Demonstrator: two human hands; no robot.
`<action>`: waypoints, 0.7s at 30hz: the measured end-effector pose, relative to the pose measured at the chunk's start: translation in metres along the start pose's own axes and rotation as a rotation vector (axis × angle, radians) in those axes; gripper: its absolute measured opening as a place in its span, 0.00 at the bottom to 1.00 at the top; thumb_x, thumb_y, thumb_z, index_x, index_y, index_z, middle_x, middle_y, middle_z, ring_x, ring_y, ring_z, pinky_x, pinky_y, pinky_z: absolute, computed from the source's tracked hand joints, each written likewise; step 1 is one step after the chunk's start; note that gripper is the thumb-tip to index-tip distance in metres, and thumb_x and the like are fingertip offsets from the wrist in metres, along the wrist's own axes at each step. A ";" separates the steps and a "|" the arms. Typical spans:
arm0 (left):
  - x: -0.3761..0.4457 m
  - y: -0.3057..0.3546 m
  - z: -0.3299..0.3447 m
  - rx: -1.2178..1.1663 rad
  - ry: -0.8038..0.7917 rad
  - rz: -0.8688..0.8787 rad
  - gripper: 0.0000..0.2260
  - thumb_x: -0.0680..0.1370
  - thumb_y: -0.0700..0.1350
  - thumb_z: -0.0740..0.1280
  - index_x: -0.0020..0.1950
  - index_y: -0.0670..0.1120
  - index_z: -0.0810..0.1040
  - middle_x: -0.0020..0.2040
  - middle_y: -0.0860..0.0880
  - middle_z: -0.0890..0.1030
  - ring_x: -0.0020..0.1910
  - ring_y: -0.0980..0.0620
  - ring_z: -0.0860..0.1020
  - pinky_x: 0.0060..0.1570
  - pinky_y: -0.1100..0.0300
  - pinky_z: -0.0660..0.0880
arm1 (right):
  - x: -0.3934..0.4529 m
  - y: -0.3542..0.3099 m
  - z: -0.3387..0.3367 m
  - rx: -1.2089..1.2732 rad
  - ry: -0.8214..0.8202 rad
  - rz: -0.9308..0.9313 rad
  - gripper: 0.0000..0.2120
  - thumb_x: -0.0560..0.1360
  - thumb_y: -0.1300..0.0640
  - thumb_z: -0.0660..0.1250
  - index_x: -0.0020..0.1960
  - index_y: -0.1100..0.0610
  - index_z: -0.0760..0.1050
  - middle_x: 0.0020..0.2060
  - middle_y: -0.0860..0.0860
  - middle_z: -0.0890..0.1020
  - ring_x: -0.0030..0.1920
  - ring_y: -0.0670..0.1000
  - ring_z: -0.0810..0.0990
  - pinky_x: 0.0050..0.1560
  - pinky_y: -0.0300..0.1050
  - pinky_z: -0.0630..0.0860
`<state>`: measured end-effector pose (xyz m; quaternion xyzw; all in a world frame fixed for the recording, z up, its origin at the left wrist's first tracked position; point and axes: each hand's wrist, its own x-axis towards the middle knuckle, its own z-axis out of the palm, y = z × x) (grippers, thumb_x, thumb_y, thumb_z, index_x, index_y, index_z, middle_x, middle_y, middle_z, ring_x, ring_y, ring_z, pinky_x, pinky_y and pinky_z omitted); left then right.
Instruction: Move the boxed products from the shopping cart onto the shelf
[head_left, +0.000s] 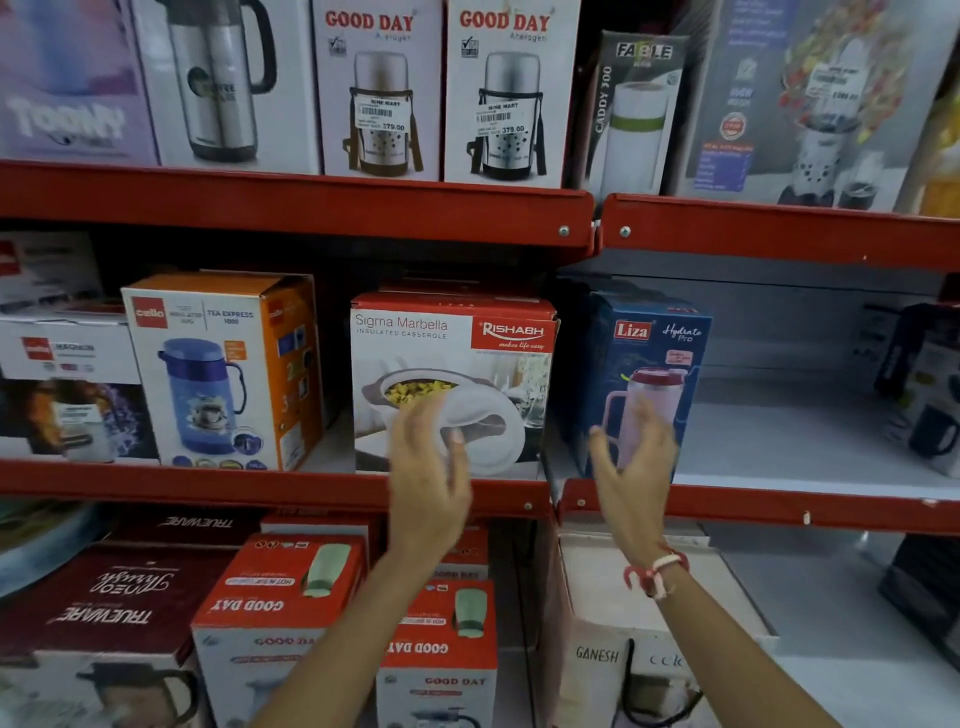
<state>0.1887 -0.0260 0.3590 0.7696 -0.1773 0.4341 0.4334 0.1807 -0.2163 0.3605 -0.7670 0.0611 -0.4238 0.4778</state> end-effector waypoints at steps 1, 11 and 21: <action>-0.003 0.014 0.013 -0.083 -0.117 0.042 0.16 0.80 0.45 0.57 0.68 0.46 0.64 0.64 0.48 0.71 0.61 0.56 0.70 0.63 0.55 0.73 | 0.006 0.006 -0.010 -0.016 0.075 0.023 0.31 0.74 0.53 0.68 0.73 0.51 0.58 0.71 0.55 0.63 0.70 0.55 0.63 0.66 0.52 0.67; -0.007 0.069 0.108 -0.278 -0.815 -0.384 0.25 0.82 0.54 0.49 0.76 0.52 0.44 0.77 0.48 0.54 0.75 0.49 0.56 0.73 0.52 0.55 | 0.033 0.040 -0.060 0.117 -0.304 0.154 0.36 0.79 0.55 0.61 0.77 0.42 0.42 0.68 0.44 0.68 0.66 0.52 0.69 0.63 0.53 0.71; -0.014 0.058 0.099 -0.212 -0.802 -0.268 0.28 0.80 0.58 0.51 0.76 0.52 0.45 0.77 0.50 0.52 0.75 0.52 0.53 0.75 0.50 0.55 | 0.023 0.028 -0.053 -0.214 -0.153 -0.028 0.33 0.77 0.51 0.63 0.77 0.48 0.49 0.70 0.54 0.66 0.68 0.57 0.69 0.63 0.52 0.73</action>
